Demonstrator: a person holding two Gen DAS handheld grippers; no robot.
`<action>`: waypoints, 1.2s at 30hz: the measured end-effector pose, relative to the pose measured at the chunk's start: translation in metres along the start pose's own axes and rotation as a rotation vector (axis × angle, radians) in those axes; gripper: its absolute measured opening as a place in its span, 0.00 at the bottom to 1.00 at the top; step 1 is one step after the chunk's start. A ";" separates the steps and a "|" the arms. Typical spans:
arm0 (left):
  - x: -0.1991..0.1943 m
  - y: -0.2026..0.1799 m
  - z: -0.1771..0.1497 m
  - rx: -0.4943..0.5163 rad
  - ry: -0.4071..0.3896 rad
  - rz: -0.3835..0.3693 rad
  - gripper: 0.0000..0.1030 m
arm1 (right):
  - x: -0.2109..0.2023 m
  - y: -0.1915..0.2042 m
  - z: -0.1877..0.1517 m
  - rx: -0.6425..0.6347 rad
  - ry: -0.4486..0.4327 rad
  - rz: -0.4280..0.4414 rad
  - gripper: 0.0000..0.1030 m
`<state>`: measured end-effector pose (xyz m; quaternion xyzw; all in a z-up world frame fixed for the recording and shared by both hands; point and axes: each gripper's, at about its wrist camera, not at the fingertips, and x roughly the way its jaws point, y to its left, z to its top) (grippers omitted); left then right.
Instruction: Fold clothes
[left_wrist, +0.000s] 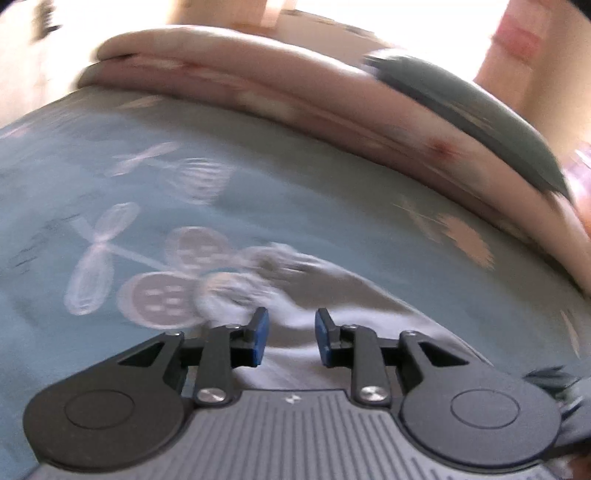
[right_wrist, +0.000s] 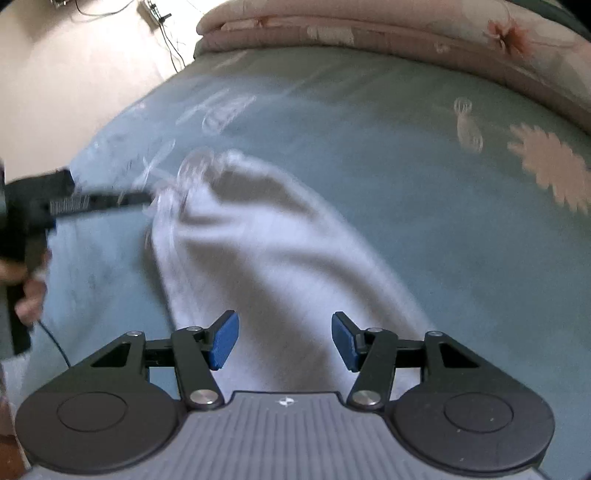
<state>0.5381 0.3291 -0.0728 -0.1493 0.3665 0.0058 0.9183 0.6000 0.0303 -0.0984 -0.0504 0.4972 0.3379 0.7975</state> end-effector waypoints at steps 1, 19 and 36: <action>0.002 -0.010 -0.002 0.035 0.013 -0.036 0.31 | 0.007 0.010 -0.012 0.009 0.015 -0.028 0.62; 0.006 -0.064 -0.049 0.359 0.319 -0.055 0.40 | -0.067 0.041 -0.083 0.328 -0.007 -0.086 0.98; 0.015 -0.152 -0.110 0.420 0.350 -0.247 0.46 | -0.139 -0.076 -0.096 0.127 -0.131 -0.368 0.54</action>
